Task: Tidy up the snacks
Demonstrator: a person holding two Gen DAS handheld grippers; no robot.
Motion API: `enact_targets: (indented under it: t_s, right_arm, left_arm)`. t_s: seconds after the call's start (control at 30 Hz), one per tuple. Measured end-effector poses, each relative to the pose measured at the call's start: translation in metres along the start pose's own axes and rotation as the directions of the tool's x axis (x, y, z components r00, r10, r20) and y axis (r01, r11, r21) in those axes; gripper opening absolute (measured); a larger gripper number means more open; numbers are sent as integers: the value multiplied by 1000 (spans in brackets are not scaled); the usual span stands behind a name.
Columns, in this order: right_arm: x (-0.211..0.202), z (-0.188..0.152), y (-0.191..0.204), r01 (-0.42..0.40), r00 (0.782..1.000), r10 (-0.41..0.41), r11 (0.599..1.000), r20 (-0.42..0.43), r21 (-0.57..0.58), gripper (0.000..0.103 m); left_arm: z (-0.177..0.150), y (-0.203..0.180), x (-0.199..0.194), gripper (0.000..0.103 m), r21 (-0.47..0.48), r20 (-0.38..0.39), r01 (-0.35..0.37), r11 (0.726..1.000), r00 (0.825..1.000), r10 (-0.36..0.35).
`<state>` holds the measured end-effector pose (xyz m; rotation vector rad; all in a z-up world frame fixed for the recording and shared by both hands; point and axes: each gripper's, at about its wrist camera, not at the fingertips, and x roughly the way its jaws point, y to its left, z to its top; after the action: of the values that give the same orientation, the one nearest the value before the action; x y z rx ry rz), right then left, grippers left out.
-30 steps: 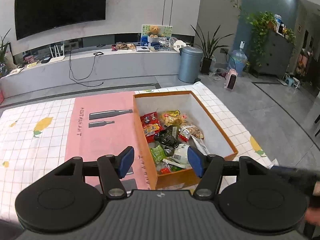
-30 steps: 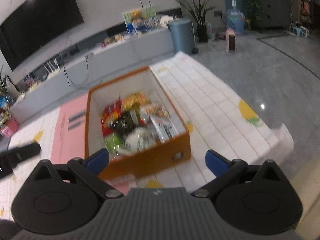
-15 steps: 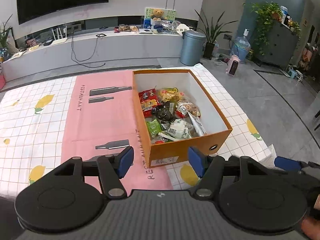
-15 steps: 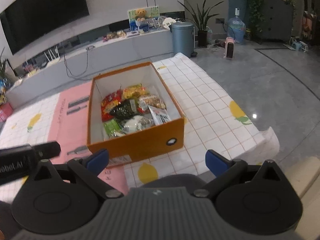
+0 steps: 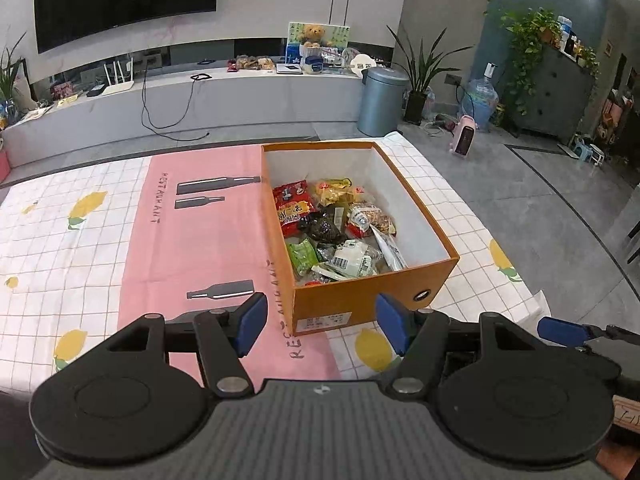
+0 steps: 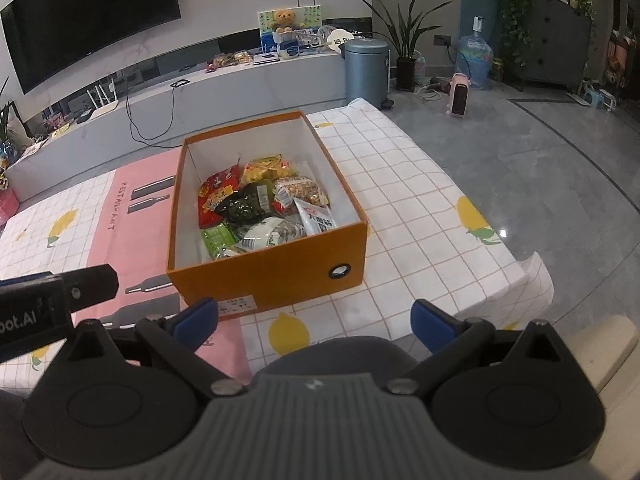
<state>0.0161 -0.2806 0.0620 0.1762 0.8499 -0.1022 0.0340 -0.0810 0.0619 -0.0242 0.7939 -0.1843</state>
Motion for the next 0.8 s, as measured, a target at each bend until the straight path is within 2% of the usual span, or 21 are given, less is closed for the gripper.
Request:
enact_targets:
  t_s: [0.8]
  right_arm:
    - [6, -6, 6, 17, 1000, -17, 1000, -12, -12, 100]
  left_arm:
    - [-5, -2, -1, 73, 14, -4, -23, 1000, 1000, 23]
